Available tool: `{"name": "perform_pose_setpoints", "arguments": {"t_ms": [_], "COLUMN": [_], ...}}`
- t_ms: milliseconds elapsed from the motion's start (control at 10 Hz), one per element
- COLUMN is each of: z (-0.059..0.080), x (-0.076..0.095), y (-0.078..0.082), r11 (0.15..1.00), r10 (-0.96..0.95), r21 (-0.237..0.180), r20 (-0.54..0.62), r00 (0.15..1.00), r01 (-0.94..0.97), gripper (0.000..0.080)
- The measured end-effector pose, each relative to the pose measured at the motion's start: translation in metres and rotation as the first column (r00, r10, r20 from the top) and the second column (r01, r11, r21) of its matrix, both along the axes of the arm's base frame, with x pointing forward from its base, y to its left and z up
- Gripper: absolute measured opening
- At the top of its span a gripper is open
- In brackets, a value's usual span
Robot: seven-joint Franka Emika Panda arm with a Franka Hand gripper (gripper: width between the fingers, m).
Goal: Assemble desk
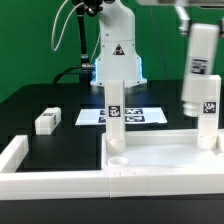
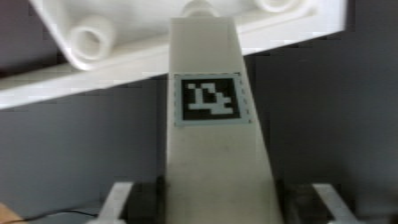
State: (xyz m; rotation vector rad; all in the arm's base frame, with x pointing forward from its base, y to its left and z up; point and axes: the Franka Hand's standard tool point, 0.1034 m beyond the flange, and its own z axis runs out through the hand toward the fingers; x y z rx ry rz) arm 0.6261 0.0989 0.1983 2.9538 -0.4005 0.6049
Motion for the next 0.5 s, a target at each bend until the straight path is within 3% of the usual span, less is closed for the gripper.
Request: {"name": "perform_pose_setpoints", "arguments": {"t_ms": [100,500], "z": [-0.0034,-0.0056], "x": [-0.0058,-0.0067], "y": [0.0085,0.013], "r11": [0.999,0.998], "r10": [-0.028,-0.024], "r21": [0.026,0.062], "r20": [-0.008,-0.021], "r00": [1.0,0.999], "r01": [0.028,0.025], "gripper": [0.029,0.029]}}
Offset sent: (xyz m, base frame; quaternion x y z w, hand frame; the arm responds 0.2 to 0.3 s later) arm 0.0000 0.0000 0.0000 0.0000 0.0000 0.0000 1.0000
